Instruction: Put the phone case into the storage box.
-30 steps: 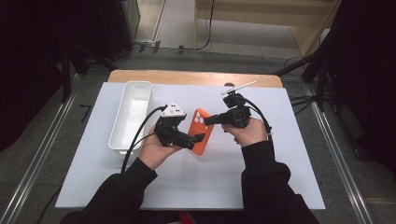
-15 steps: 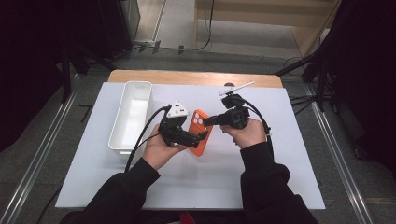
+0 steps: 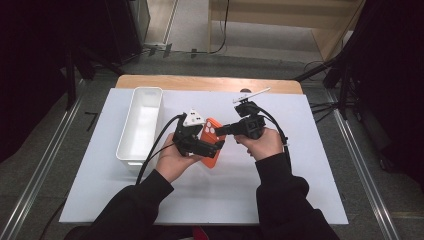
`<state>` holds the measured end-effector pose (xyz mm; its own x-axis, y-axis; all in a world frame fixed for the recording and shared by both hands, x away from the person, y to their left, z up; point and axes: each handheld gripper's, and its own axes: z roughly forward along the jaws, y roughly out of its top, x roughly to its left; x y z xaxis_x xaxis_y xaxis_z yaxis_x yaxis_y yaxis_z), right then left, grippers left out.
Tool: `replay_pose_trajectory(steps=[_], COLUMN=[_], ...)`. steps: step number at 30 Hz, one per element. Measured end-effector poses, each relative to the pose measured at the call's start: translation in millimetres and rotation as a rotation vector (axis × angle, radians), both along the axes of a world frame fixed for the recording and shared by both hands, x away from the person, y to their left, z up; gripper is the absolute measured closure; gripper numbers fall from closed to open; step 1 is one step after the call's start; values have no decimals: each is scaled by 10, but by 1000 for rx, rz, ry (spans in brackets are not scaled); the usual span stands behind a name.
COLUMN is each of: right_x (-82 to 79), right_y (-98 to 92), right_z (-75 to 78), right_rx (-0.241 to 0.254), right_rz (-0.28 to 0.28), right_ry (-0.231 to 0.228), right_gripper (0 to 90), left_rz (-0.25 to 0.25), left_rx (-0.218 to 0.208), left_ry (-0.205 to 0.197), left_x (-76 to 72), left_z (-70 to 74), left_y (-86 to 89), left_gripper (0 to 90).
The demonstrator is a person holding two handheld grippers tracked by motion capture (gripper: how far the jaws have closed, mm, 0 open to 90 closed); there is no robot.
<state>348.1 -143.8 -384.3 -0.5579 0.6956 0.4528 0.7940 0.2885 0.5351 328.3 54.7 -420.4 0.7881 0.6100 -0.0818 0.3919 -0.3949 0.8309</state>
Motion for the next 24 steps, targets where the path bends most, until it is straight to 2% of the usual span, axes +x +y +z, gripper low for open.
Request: replay_pose_trajectory(steps=[8, 12, 20, 24], right_x=[-6, -8, -12, -13], right_y=[10, 18, 44, 49], right_z=[1, 1, -9, -10], right_rx=[5, 6, 3, 5], right_rz=[-2, 0, -7, -7], right_ry=[9, 7, 11, 9], right_gripper=[742, 742, 742, 742], left_rz=[7, 21, 46, 57], left_rx=[12, 19, 11, -3], left_ry=[-3, -13, -6, -15], left_x=[-7, -15, -18, -22], left_z=[-29, -39, -64, -69], left_y=[-43, -57, -71, -52], left_gripper=[7, 74, 75, 135])
